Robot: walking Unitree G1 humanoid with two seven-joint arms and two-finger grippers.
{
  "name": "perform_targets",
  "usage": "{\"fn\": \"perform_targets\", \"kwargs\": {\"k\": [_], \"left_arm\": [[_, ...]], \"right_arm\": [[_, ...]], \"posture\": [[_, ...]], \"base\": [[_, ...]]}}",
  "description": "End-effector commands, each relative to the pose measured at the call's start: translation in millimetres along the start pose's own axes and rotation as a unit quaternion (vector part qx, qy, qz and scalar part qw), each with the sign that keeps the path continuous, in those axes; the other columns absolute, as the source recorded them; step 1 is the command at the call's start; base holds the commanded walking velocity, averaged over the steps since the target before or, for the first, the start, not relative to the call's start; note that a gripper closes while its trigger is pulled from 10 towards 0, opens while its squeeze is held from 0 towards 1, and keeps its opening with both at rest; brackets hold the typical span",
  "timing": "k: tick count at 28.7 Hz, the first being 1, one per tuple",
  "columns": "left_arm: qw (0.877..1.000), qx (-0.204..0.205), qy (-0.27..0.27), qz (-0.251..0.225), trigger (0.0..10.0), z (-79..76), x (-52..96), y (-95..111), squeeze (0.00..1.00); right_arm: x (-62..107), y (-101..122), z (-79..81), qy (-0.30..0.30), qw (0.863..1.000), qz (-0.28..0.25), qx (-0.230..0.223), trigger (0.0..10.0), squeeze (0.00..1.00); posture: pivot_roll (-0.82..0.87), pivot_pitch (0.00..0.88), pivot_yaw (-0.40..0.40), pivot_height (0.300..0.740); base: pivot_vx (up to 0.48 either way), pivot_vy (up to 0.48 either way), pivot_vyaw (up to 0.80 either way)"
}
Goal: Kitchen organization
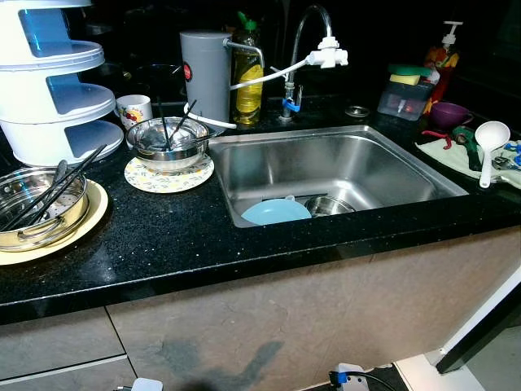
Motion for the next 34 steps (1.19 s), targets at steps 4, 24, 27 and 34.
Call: {"fn": "perform_targets", "kwargs": {"k": [4, 24, 27, 34], "left_arm": [[1.0, 0.006, 0.003, 0.014, 10.0, 1.2, 1.6, -7.8, 0.0], [1.0, 0.027, 0.008, 0.013, 10.0, 1.9, 1.2, -7.7, 0.0], [0.999, 0.028, 0.008, 0.017, 10.0, 1.0, 1.7, -10.5, 0.0], [1.0, 0.02, 0.008, 0.018, 10.0, 2.3, 3.1, -12.9, 0.0]], "right_arm": [[0.9, -9.9, 2.4, 0.004, 1.0, 0.017, 0.0, 10.0, 0.0], [-0.5, -6.4, 4.2, 0.005, 1.0, 0.015, -0.004, 10.0, 0.0], [0.1, -9.5, 4.6, 0.006, 1.0, 0.018, -0.005, 10.0, 0.0], [2.3, -15.7, 1.3, 0.009, 1.0, 0.029, 0.008, 10.0, 0.0]], "posture": [[0.04, 0.12, -0.05, 0.74], [0.02, 0.115, -0.035, 0.74], [0.02, 0.119, -0.041, 0.74], [0.03, 0.129, -0.063, 0.74]], "base": [[0.0, 0.0, 0.0], [0.0, 0.0, 0.0], [0.0, 0.0, 0.0], [0.0, 0.0, 0.0]]}}
Point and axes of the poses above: a point about 5 cm out from each wrist's last joint towards the gripper, its own x axis pointing back from the gripper into the wrist, its own y axis along the axis of the wrist's last joint, z = x × y, the point moved 6 cm from there along -x, pointing out of the wrist towards the gripper, and after that the axes turned 6 degrees about x, right-handed, at the moved point
